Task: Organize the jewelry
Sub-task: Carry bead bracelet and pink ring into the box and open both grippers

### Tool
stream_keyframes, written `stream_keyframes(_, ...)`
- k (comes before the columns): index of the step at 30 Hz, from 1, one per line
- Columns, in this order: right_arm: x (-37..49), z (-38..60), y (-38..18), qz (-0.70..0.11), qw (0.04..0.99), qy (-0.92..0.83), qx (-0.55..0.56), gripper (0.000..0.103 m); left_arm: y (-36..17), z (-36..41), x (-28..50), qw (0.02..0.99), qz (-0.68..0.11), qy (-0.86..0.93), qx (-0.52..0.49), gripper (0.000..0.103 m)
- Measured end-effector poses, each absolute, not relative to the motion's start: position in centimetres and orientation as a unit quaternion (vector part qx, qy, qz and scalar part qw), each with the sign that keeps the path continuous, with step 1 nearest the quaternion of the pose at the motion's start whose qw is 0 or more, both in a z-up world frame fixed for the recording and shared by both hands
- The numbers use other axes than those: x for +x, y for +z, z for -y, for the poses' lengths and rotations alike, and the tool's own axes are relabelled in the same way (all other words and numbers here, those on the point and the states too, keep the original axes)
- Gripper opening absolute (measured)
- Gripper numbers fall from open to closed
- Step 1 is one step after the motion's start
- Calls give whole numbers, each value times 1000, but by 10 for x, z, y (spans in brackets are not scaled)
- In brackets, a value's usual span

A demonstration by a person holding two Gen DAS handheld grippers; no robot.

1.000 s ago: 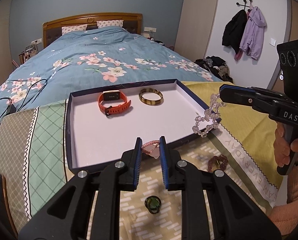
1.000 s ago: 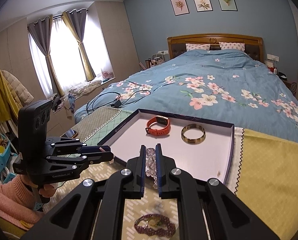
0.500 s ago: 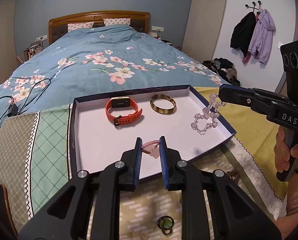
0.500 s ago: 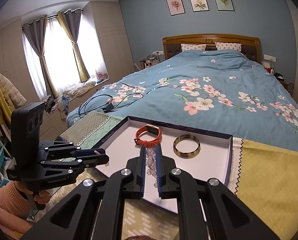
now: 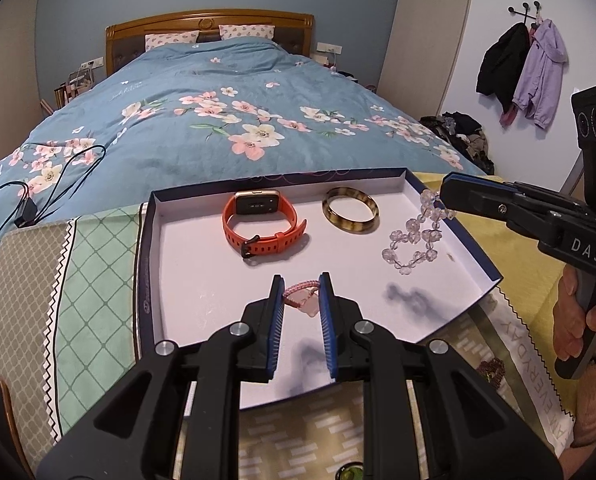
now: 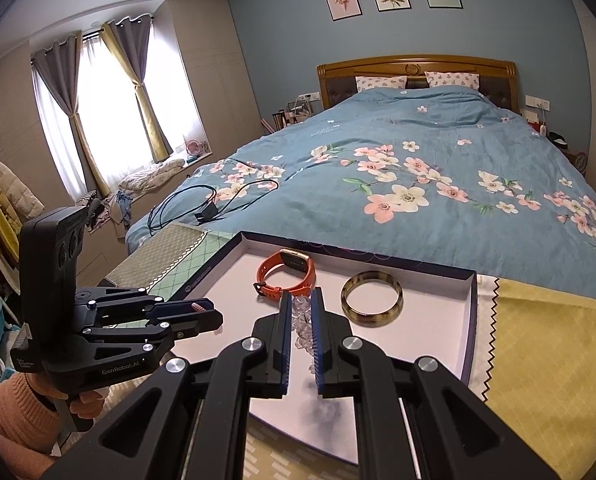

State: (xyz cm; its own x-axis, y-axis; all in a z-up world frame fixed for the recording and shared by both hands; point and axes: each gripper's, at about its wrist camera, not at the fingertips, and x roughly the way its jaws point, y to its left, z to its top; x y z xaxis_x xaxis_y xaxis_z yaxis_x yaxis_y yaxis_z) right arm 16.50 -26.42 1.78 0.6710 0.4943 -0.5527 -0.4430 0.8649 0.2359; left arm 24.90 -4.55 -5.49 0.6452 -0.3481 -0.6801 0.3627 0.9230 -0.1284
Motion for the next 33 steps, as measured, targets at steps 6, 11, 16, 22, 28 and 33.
stream_keyframes(6,174,263,12,-321,910,256,46,8,-62,50,258,903,-384,-193,12,18)
stream_keyframes(11,182,263,7,-330,906,258,57,8,-68,52,266,899,-394,-190,10,18)
stream_keyframes(16,190,264,-2,-344,904,247,59,8,-75,52,274,896,-404,-183,5,18)
stream_keyframes(22,200,266,-11,-358,901,237,57,8,-80,54,285,893,-414,-177,4,18)
stream_keyframes(28,210,269,-21,-372,900,220,55,8,-85,60,296,889,-423,-173,9,18)
stream_keyframes(33,215,273,-30,-386,897,206,57,8,-88,63,303,887,-429,-172,10,19)
